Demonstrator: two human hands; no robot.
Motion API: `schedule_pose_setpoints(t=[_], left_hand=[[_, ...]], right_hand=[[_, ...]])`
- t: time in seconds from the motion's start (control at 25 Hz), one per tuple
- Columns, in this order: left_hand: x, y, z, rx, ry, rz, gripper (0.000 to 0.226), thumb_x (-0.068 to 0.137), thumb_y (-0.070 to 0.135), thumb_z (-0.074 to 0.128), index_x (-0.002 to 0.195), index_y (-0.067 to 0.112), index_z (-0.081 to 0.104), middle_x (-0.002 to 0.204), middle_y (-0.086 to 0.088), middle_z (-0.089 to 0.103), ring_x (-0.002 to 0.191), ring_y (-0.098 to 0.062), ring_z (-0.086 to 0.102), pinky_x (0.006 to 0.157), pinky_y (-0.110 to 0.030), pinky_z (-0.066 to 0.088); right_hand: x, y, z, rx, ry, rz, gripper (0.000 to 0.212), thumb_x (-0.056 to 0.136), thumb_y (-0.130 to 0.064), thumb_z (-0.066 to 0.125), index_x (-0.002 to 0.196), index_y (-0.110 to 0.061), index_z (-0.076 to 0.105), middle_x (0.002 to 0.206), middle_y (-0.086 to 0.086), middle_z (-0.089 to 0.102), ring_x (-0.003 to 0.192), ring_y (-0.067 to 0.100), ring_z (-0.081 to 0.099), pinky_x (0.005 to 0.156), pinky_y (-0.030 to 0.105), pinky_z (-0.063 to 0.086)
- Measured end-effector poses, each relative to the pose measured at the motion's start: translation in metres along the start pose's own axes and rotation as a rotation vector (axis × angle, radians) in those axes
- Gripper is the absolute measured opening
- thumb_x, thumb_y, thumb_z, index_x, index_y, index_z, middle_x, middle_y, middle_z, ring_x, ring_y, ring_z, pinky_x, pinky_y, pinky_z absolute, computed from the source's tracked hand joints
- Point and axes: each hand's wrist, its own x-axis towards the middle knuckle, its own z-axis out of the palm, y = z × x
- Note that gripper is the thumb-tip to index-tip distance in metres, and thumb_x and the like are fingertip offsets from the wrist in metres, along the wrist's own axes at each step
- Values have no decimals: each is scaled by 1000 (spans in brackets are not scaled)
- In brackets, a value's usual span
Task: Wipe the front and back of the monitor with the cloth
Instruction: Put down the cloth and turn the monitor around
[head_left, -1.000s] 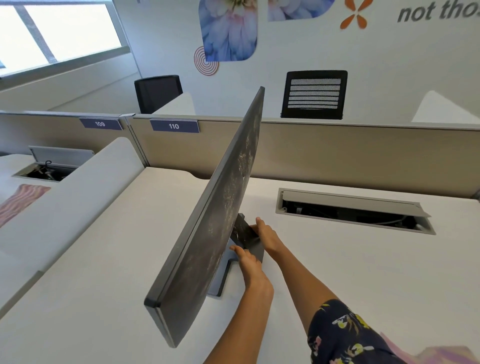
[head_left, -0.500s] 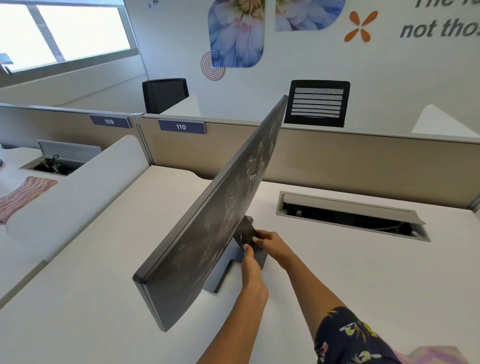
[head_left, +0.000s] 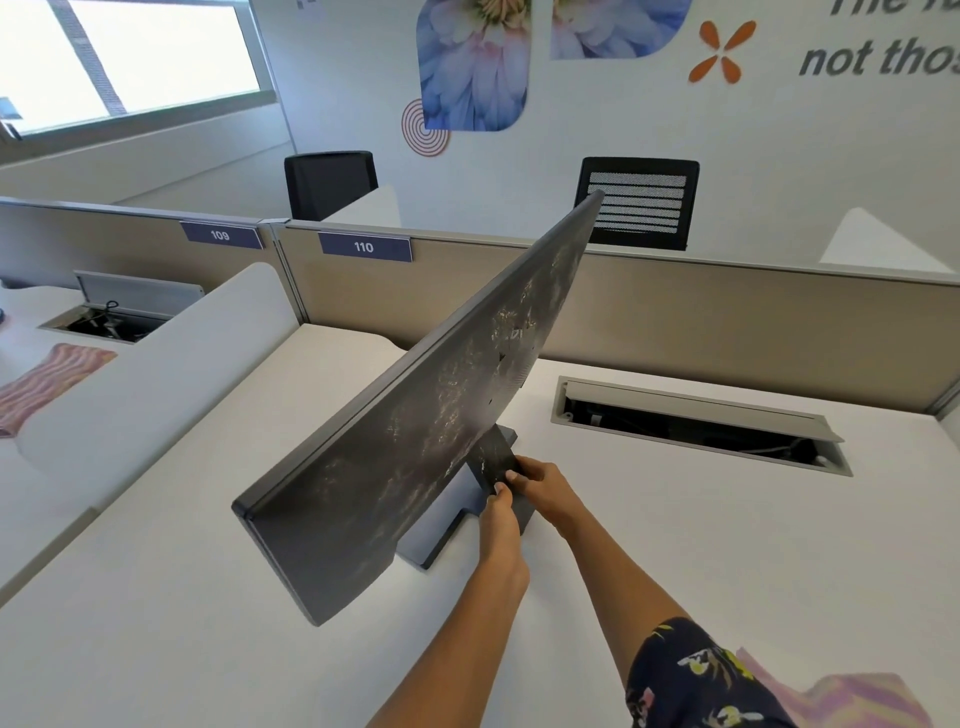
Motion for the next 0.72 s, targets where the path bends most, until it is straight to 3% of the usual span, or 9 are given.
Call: schedule_pose_setpoints(t=[0.48,0.6,0.72], left_hand=[[7,-10,-43,139,-138,28,45,104,33,38,141,7,44,145,-14,47,138,-31,39,114,-42,30],[15,-9,-52,131,-152,31,44,105,28,36,142,5,42,150,-15,40,141,-33,33,116,-44,24],[13,-18,-50,98,-80,-10,45,105,29,37,143,5,40,147,-16,44,137,-34,40,113,-44,31]], right_hand=[[-34,11,18,87,161,-10,43,102,-20,49,145,-11,45,144,8,52,133,30,49,111,41,37],[-47,25,8,219,214,24,37,103,-16,47,139,-12,52,141,6,55,132,27,49,111,43,36],[-56,38,-3,401,309,127,29,103,-21,46,129,-13,59,129,9,63,122,29,57,107,45,42]])
